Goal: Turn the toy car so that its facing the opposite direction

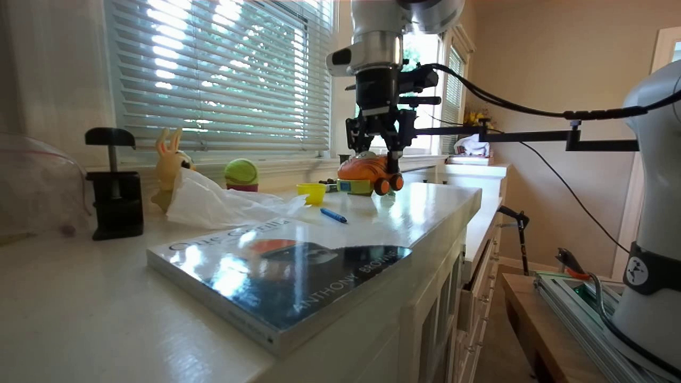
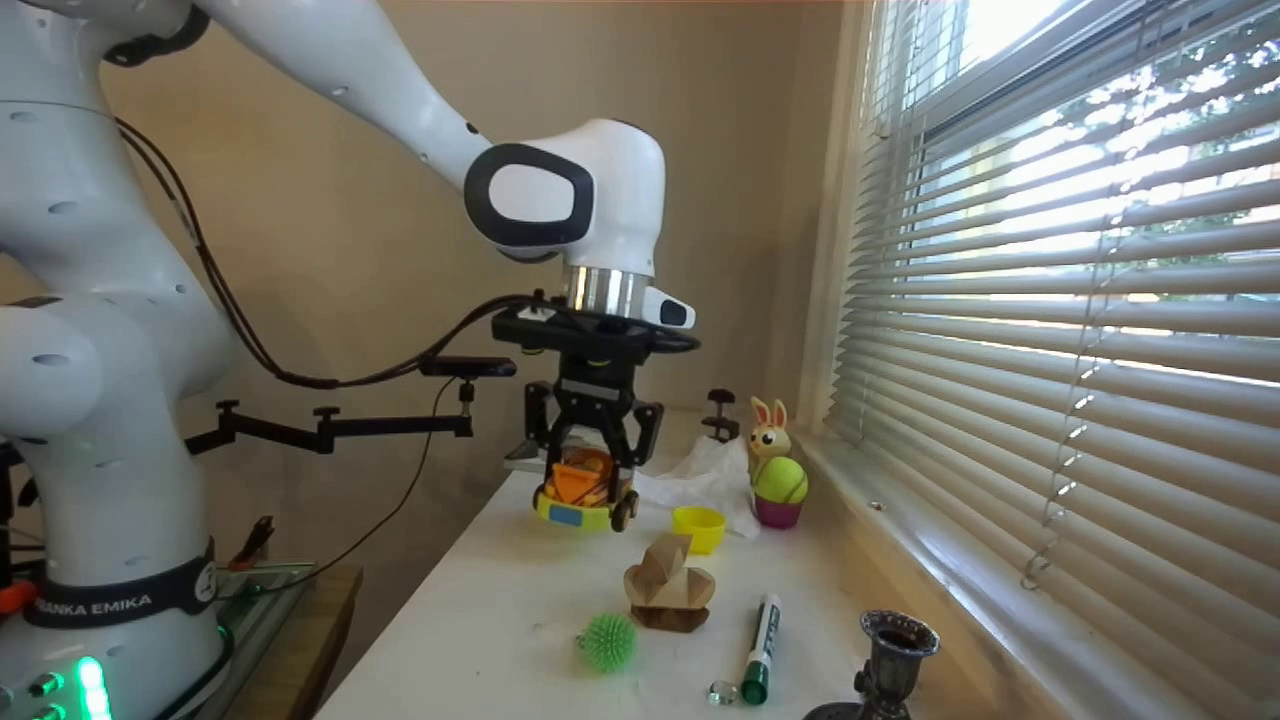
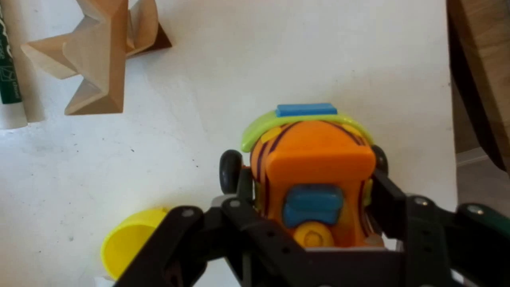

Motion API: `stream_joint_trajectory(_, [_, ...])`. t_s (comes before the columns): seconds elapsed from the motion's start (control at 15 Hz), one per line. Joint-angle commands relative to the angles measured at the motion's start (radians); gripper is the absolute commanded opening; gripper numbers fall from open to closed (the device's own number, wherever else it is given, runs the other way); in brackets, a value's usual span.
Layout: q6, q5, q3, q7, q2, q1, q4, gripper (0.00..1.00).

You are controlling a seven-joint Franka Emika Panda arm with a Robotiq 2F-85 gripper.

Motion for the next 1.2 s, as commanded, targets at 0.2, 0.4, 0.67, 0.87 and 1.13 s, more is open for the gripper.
stream_joint_trajectory(0.2, [-0.174, 0.054, 0.009, 0.107, -0.011, 0.010, 0.103, 0.45])
stream_joint_trajectory(0.4, [-0.228, 0.066, 0.006, 0.076, -0.002, 0.017, 0.127, 0.45])
stream_joint_trajectory(0.67, [-0.195, 0.033, 0.013, 0.096, -0.001, 0.011, 0.103, 0.70])
stream_joint_trajectory(0.87, [-0.197, 0.033, 0.013, 0.096, -0.001, 0.011, 0.103, 0.45])
stream_joint_trajectory(1.13, [-0.104, -0.023, 0.061, 0.383, 0.012, -0.011, 0.097, 0.45])
